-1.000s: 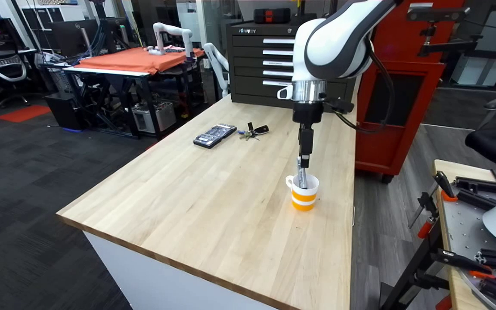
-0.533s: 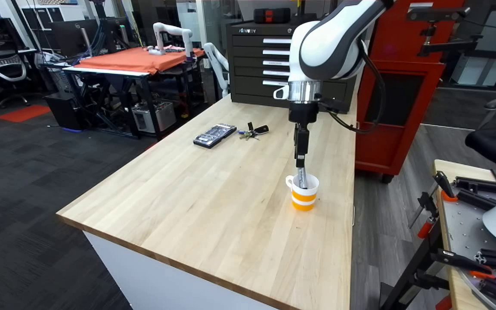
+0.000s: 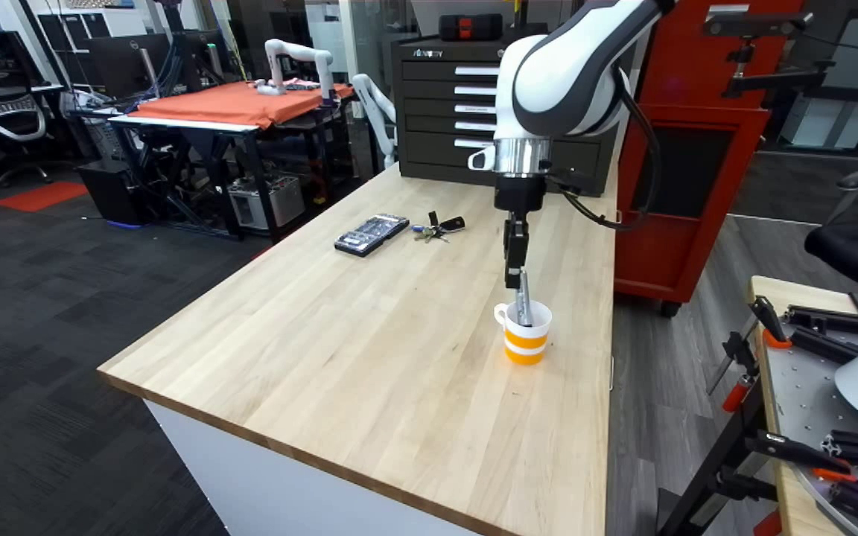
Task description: Remove the marker from the mug and put it on the table
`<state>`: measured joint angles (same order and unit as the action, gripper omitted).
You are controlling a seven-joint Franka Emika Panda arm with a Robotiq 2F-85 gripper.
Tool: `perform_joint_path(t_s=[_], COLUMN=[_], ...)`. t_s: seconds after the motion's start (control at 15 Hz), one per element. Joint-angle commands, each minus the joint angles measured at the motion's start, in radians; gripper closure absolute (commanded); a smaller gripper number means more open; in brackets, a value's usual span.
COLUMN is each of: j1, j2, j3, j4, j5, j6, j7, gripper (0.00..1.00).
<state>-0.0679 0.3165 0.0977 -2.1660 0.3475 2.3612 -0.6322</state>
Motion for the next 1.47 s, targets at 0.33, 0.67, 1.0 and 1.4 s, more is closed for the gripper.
perform_joint_path(t_s=[0.33,0.67,1.0,1.4], j1=[-0.009,-0.003,-0.005,-0.004], j2=[-0.061,-0.083,-0.085,-0.089], j3=[0.007,0.005,0.004,0.003], j4=[-0.006,-0.014,-0.032,-0.054], j5=[-0.005,-0.004,0.008,0.007], j6=[-0.128,-0.139,-0.146,-0.168], j7=[0.010,0.008,-0.002,0.001], gripper=[0.74,0.45,0.13,0.00])
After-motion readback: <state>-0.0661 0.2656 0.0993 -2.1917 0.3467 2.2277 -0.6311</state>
